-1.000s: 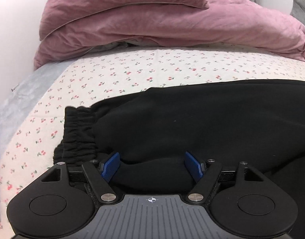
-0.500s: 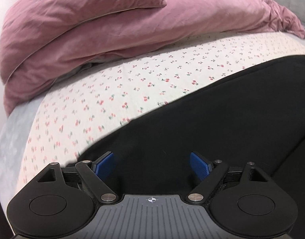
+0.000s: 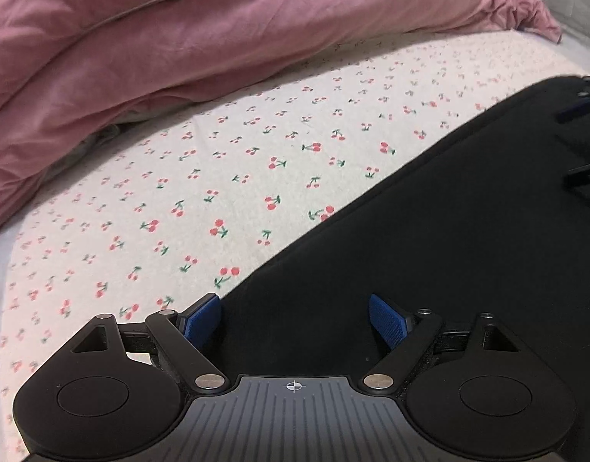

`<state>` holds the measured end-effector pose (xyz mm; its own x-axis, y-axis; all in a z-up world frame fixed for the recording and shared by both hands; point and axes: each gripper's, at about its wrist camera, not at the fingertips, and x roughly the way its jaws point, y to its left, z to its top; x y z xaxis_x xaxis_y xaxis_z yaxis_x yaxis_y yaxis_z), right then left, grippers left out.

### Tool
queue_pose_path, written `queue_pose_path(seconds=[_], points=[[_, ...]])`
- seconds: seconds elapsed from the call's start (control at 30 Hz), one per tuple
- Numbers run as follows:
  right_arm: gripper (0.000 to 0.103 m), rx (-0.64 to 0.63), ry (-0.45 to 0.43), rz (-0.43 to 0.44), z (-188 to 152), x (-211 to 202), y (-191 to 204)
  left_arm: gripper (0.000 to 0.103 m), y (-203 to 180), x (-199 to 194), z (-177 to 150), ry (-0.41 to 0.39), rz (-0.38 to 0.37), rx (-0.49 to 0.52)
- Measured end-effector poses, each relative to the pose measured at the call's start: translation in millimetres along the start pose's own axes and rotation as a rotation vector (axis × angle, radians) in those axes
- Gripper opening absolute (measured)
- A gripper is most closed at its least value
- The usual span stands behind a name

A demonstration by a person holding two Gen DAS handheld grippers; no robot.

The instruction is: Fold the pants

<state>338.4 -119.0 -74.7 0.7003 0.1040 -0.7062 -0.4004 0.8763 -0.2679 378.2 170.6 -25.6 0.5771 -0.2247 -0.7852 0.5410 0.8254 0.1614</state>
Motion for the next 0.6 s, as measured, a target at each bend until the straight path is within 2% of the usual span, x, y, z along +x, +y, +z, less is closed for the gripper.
queue_pose_path(seconds=[0.2,0.37,0.47,0.53,0.6], points=[[0.089,-0.063,0.016,0.020,23,32,-4,0.087,17,14,5,0.002,-0.090,-0.025],[0.096,-0.037,0.001,0.113,27,49,-20,0.088,29,22,5,-0.005,-0.171,-0.021],[0.097,0.021,-0.001,0.165,24,58,-29,0.087,31,24,4,-0.017,-0.193,-0.011],[0.096,0.052,-0.005,0.193,21,59,-32,0.082,30,23,3,-0.029,-0.196,-0.008],[0.089,0.058,-0.016,0.213,20,57,-32,0.075,27,21,0,-0.048,-0.200,0.003]])
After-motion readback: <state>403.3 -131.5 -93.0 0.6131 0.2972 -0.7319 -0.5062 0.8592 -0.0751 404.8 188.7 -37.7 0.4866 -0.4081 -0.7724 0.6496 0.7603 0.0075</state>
